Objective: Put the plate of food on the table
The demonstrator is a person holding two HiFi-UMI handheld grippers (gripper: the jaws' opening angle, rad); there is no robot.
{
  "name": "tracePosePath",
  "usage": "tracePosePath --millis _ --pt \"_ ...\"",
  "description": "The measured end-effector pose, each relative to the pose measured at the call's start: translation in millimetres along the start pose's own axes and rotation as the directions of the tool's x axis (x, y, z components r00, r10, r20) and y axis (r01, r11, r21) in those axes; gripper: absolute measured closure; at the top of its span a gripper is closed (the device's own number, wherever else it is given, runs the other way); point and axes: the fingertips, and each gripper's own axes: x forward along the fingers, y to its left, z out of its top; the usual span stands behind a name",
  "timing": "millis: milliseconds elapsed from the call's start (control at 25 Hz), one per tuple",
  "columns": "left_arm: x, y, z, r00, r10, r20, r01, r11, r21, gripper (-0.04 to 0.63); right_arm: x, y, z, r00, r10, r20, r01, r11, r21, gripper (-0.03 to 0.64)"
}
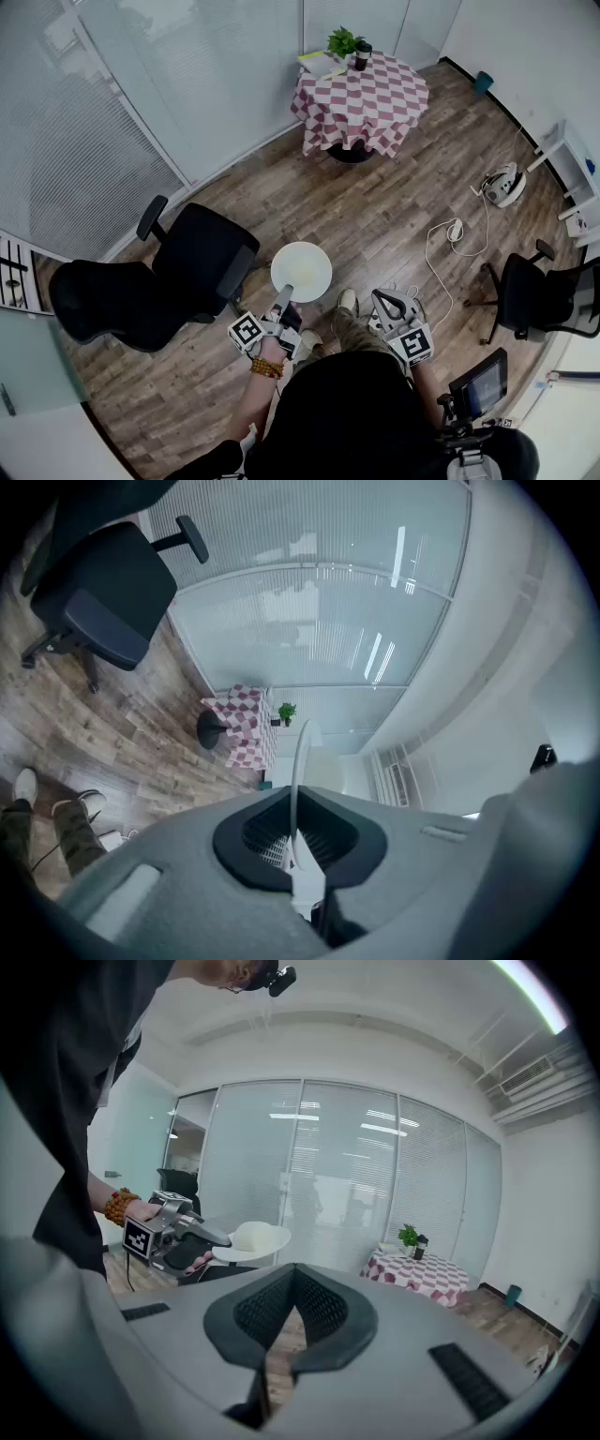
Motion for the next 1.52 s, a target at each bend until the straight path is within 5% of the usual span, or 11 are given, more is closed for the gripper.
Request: tracePosePath --millis 200,440,1000,1520 --pt "7.6 -9.6 -11.6 0.999 -0.034 -0.005 0.034 0.999 -0.003 0.583 -2.6 16.1 -4.7 0.995 0.103 0.001 -0.103 0.991 0.082 0.605" --pt "-24.3 1.4 -19.4 0.999 -0.019 0.040 0.020 0.999 -0.033 0.583 4.2 37.9 4.4 0.985 0.164 -0.049 -0.162 0.985 0.056 0.603" --pt "-50.6 5.0 -18.4 0.996 0.041 0.081 -0.041 0.999 0.006 0.583 20.3 28.4 36.5 0.988 0.154 0.012 -0.154 0.988 -0.019 0.604" --pt "-10.5 4.6 -9.6 0.989 0.104 0.108 -0.109 0.993 0.037 0.583 50.4 -26.2 8.6 0.987 0.144 0.072 -0.150 0.984 0.093 0.604"
